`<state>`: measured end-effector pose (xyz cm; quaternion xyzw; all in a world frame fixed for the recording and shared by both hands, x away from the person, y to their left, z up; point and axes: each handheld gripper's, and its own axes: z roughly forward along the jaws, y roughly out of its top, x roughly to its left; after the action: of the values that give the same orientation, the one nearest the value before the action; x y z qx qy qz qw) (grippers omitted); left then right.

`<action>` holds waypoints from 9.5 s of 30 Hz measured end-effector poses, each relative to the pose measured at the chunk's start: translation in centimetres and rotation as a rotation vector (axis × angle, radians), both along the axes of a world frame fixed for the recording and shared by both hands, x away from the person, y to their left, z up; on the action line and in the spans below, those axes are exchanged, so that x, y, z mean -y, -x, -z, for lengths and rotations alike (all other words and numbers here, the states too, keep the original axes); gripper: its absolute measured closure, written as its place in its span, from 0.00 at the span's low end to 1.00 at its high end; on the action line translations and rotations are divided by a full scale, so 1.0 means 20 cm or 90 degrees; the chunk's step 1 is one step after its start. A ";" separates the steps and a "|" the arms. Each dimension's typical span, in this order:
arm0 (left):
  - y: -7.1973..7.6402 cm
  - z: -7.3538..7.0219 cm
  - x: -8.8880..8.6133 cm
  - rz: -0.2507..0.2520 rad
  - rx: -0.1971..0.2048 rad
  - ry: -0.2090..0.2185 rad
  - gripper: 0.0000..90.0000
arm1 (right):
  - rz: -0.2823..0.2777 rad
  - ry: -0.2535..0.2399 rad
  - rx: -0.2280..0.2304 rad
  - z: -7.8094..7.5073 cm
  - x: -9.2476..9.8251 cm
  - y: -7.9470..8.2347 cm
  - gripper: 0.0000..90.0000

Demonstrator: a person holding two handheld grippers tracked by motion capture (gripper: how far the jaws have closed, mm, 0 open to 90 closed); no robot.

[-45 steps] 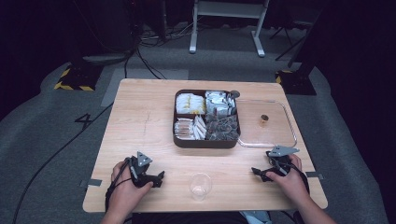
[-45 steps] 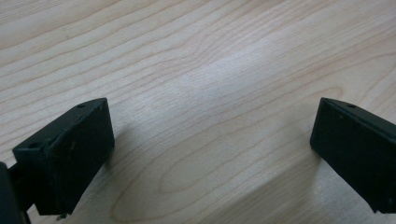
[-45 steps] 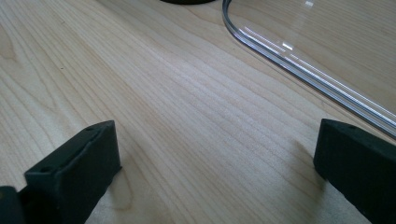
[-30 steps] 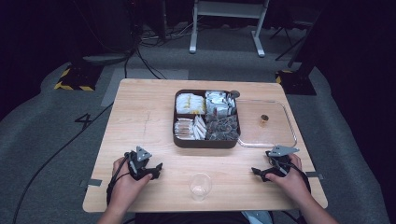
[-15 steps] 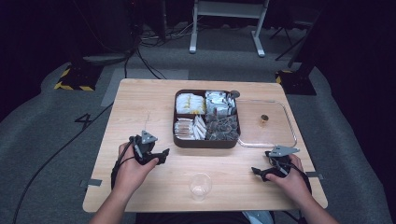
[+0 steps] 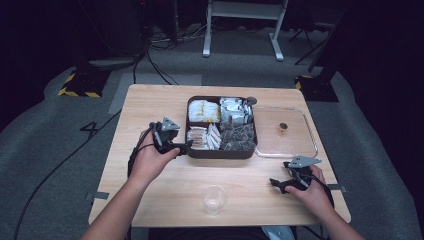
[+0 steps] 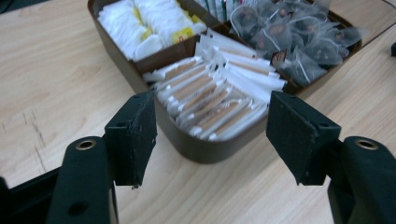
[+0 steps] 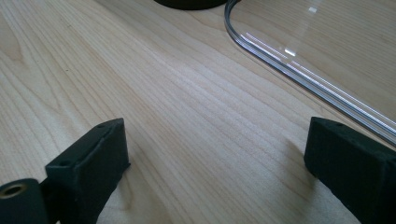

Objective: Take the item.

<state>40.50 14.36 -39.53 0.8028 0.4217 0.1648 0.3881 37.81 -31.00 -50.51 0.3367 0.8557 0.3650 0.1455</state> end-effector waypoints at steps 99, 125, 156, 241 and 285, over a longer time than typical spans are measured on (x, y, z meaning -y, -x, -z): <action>-0.86 0.30 0.36 0.076 -0.105 -0.073 0.74 | 0.000 -0.001 0.000 0.00 0.00 0.00 0.07; -0.83 0.23 0.36 0.094 -0.092 -0.079 1.00 | 0.000 0.000 0.000 0.00 0.00 0.00 0.07; -0.51 -0.14 0.28 0.155 0.003 -0.001 1.00 | 0.000 0.000 0.001 0.00 0.00 0.00 0.07; 0.62 0.02 0.25 0.344 0.024 0.111 0.68 | 0.000 0.000 0.001 0.00 0.00 0.00 0.07; 0.39 0.10 -0.32 0.087 0.008 -0.010 0.34 | 0.000 -0.002 0.000 0.00 -0.01 -0.01 0.07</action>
<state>32.74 20.70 -41.47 0.8317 0.3623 0.1463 0.3946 38.01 -30.88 -50.52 0.3367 0.8553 0.3661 0.1451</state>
